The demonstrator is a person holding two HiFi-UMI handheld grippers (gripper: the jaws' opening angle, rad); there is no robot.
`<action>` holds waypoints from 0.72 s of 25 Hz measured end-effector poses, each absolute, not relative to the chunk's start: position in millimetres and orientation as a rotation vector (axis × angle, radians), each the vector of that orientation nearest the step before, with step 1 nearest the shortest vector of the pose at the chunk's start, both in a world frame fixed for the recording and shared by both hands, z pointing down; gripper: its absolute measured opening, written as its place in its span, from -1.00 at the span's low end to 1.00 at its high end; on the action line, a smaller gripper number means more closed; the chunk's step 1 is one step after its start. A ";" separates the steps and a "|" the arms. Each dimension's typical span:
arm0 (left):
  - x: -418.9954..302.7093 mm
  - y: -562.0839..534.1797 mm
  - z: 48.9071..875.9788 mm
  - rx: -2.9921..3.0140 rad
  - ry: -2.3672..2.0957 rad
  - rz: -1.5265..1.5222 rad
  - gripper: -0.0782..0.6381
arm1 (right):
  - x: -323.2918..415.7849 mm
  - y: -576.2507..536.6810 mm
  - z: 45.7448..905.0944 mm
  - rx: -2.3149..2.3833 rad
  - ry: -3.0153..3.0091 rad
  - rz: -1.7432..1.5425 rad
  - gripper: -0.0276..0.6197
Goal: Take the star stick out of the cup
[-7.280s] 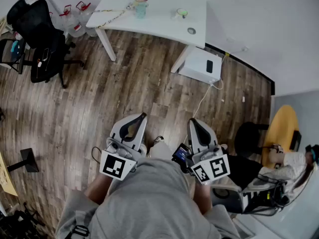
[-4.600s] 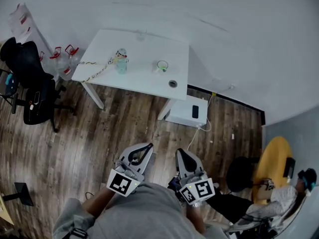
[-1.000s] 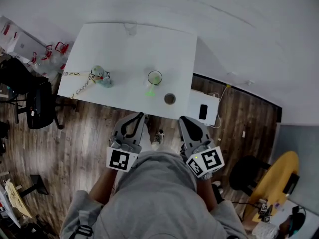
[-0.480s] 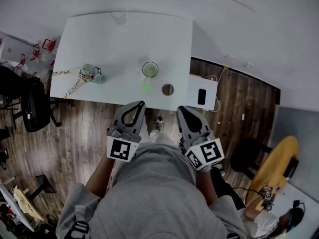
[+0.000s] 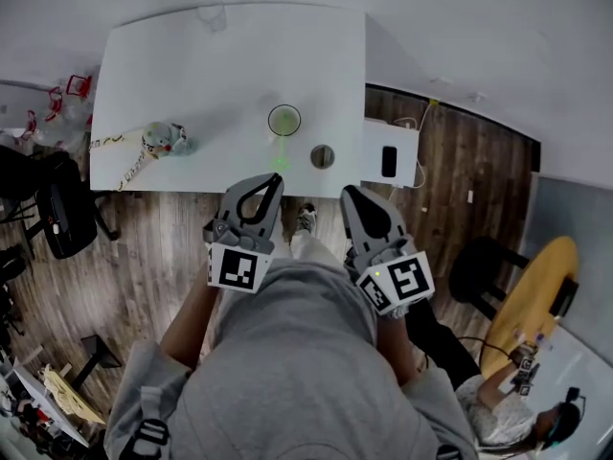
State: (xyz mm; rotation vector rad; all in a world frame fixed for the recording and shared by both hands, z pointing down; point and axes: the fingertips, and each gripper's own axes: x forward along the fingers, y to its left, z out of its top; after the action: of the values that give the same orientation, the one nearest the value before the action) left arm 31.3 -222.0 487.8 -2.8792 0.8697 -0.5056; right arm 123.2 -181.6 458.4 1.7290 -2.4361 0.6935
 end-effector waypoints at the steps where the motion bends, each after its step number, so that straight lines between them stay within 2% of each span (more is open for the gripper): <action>1: 32.7 -222.9 491.7 -2.883 0.851 -0.526 -0.61 | 123.8 -182.8 459.2 1.736 -2.431 0.697 -0.80; 9: 37.5 -228.3 524.1 -2.895 0.759 -0.699 -0.43 | 129.7 -188.0 463.6 1.788 -2.388 0.724 -0.80; 18: 43.2 -229.7 556.2 -2.866 0.670 -0.850 -0.36 | 136.9 -192.8 470.9 1.837 -2.341 0.762 -0.80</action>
State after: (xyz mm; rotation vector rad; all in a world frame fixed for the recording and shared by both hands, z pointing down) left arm 43.2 -229.7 556.2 -2.8661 0.6695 -0.8503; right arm 136.9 -192.8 470.9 1.8368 -2.3411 0.7618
